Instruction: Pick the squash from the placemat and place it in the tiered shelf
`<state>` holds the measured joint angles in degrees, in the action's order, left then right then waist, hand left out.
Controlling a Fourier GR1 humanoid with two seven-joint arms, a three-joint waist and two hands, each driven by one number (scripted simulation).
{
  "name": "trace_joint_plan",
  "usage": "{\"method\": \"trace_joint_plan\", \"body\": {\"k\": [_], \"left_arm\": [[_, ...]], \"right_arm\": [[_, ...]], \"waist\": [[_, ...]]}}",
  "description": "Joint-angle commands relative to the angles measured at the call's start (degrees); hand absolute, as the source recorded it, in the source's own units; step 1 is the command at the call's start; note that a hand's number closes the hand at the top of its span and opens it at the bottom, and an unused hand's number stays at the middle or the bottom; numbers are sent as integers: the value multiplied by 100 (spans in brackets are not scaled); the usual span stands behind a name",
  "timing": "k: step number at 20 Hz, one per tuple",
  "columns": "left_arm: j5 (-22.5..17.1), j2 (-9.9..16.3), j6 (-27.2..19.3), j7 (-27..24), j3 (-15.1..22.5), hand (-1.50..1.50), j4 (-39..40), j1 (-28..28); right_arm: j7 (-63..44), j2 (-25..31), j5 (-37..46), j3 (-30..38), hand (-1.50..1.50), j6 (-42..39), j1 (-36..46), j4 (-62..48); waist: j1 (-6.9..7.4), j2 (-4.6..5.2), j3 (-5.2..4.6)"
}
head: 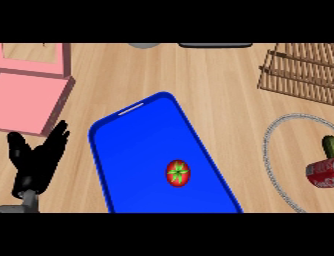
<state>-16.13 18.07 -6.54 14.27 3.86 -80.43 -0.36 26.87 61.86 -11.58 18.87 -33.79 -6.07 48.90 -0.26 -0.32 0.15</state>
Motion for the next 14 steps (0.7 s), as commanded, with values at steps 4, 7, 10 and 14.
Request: {"method": "trace_joint_plan", "body": {"k": [4, 7, 10, 14], "left_arm": [[196, -209, -26, -110, 73, 0, 252, 43], [60, -122, 141, 8, -72, 0, 196, 24], [280, -256, -58, 132, 91, 0, 118, -57], [256, -273, -65, 239, 17, 0, -25, 31]], "right_arm": [[-2086, -74, -193, -41, -150, 626, 314, 1354], [-2802, -429, -146, -123, -150, 1079, 126, 2136], [-3259, -600, 364, -458, -150, 1542, 369, 2222], [-4432, -781, 373, -738, -150, 1569, 272, 3256]], "waist": [[23, 28, -29], [-6, 23, -26], [38, 35, -19], [22, 23, -21]]}}
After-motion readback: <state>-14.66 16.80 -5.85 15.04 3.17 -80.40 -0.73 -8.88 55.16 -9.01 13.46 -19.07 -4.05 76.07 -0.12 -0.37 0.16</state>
